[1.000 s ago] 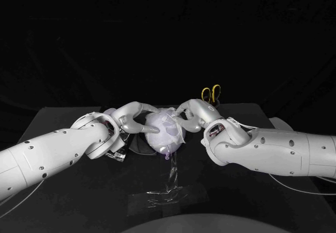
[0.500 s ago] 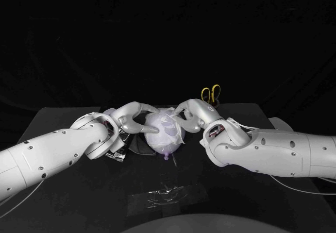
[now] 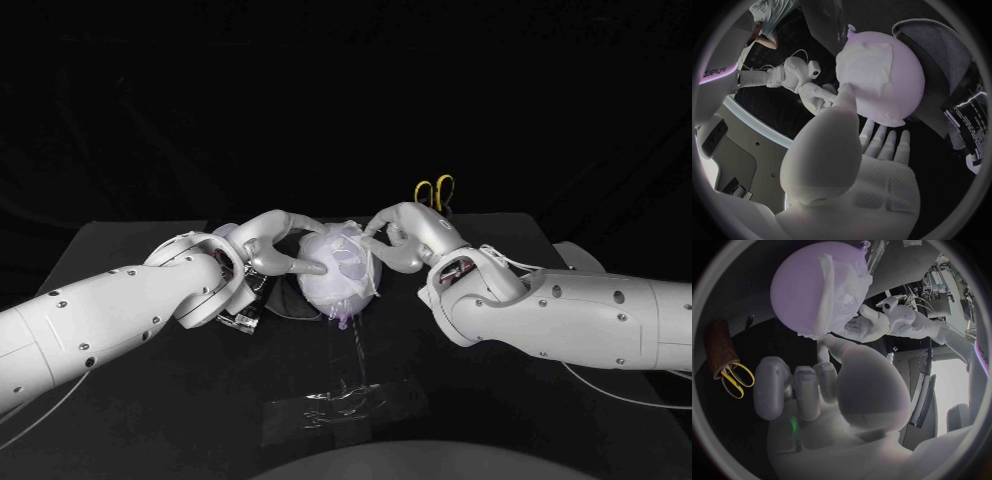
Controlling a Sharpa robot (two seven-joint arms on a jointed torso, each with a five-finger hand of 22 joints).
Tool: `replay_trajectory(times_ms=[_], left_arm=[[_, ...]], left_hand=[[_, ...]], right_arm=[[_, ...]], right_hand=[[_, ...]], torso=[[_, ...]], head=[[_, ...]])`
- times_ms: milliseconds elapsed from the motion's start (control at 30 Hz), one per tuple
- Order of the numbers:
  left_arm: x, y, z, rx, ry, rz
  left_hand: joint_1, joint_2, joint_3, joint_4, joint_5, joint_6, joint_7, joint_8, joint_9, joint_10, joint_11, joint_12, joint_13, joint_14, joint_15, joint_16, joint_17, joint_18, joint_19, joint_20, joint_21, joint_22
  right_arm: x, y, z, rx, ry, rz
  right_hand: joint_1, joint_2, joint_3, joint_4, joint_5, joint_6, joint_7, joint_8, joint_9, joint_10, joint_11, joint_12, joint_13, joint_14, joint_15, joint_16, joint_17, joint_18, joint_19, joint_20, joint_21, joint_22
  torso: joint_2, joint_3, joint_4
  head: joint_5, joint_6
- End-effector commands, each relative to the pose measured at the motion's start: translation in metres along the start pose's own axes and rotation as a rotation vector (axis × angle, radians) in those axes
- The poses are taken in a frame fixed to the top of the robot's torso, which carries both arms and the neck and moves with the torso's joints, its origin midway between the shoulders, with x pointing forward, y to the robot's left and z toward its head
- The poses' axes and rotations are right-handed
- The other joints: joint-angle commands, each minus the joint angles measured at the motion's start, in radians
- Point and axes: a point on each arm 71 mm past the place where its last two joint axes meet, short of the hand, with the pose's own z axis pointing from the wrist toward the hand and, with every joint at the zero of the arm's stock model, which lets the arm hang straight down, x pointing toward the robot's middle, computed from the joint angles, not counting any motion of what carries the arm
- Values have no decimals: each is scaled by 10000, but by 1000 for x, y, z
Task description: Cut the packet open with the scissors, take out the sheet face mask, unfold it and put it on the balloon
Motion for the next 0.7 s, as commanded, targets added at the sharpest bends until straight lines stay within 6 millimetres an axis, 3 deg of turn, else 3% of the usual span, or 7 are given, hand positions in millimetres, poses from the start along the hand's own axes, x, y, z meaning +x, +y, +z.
replay_trajectory(times_ms=[33,700], left_arm=[[2,0,0,-46,166,-86],[1,0,0,-64,166,-117]], left_hand=[[-6,108,70,-5,-2,-65,725,2,-14,-83,7,-33,-15,42,12,-31,8,209,61,4,59,10],[2,118,93,-6,-2,-68,726,0,-15,-85,8,-32,-14,41,11,-38,7,226,73,7,62,11]], right_arm=[[-1,0,-1,113,-4,430],[-10,-30,4,1121,77,422]], right_hand=[[-143,-35,33,32,-7,34,-40,75,199,368,-103,2,1678,1042,-62,35,2626,-91,323,-69,0,2063],[-220,-92,30,48,-4,-20,-58,109,222,361,-113,-19,1670,1042,-69,35,2626,-91,321,-78,-1,2062]], torso=[[0,2,1],[-3,-12,9]], head=[[-3,1],[-21,13]])
